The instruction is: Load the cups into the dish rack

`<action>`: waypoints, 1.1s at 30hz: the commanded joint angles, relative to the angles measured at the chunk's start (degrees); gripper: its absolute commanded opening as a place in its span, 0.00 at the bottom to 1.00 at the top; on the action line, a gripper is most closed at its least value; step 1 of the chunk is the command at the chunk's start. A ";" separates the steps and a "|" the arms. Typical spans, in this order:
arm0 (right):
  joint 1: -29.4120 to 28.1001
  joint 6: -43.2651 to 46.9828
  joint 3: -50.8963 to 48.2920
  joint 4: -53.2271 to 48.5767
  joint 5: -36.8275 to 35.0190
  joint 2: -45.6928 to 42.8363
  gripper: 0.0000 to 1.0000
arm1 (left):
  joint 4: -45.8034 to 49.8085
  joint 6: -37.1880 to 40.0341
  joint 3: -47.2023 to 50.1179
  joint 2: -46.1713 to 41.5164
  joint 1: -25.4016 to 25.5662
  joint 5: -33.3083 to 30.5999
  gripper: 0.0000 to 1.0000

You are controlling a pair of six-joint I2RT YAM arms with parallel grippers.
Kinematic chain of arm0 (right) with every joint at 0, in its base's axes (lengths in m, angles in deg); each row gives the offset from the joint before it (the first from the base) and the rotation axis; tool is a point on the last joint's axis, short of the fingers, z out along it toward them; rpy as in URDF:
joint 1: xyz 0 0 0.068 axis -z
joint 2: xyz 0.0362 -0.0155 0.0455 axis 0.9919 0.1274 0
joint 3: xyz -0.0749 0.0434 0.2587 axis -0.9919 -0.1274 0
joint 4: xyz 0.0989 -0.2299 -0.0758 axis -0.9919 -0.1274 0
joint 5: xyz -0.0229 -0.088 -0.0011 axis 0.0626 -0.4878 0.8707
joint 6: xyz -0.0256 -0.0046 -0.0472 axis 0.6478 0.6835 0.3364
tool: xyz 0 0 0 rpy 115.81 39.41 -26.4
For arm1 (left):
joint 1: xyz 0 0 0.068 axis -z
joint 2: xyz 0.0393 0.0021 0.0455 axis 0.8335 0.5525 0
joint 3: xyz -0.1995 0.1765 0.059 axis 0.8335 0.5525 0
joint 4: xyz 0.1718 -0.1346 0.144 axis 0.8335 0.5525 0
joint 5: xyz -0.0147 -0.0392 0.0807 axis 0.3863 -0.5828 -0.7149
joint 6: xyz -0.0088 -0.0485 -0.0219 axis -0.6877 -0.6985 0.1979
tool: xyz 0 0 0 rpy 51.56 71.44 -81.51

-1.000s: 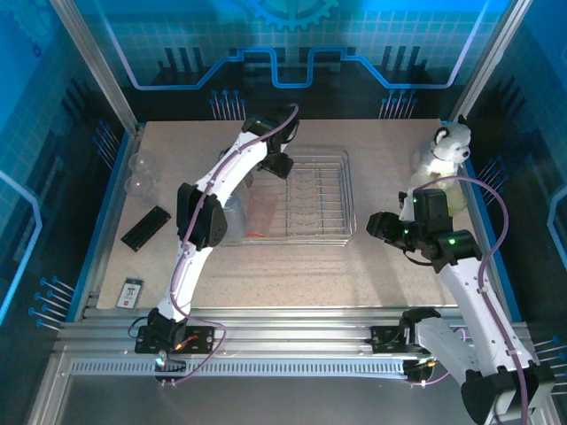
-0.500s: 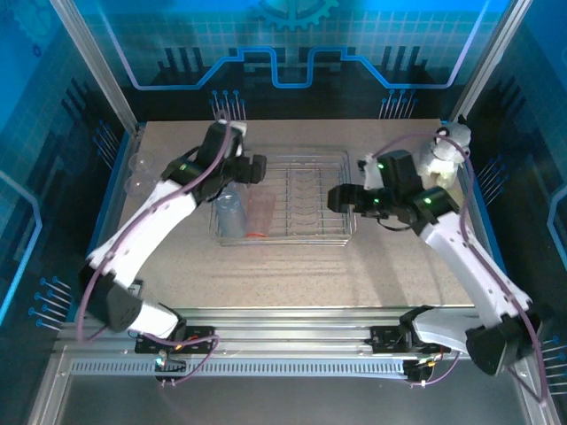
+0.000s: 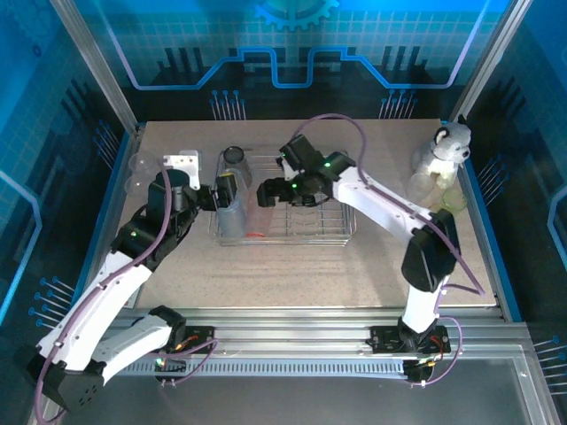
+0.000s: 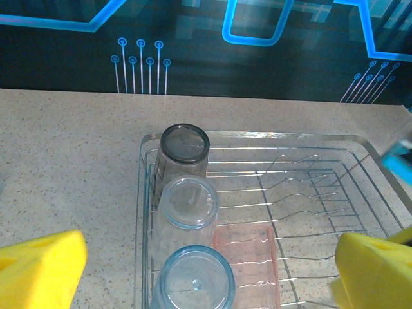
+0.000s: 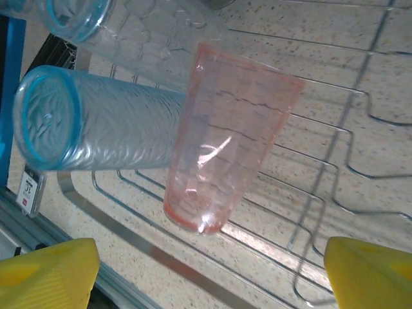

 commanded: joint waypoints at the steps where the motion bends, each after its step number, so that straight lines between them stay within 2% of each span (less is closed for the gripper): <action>1: -1.28 -1.83 4.87 -3.31 -2.49 4.53 0.95 | 1.23 -0.73 1.69 -2.19 -0.46 1.46 0.99; 16: -3.13 -4.18 19.96 -8.15 -5.48 22.24 0.91 | 2.88 0.53 5.29 -8.87 -0.72 2.04 0.99; 33: -3.39 -3.05 28.01 -14.06 -13.40 32.57 0.80 | 3.51 0.79 6.51 -9.10 -0.73 3.21 0.99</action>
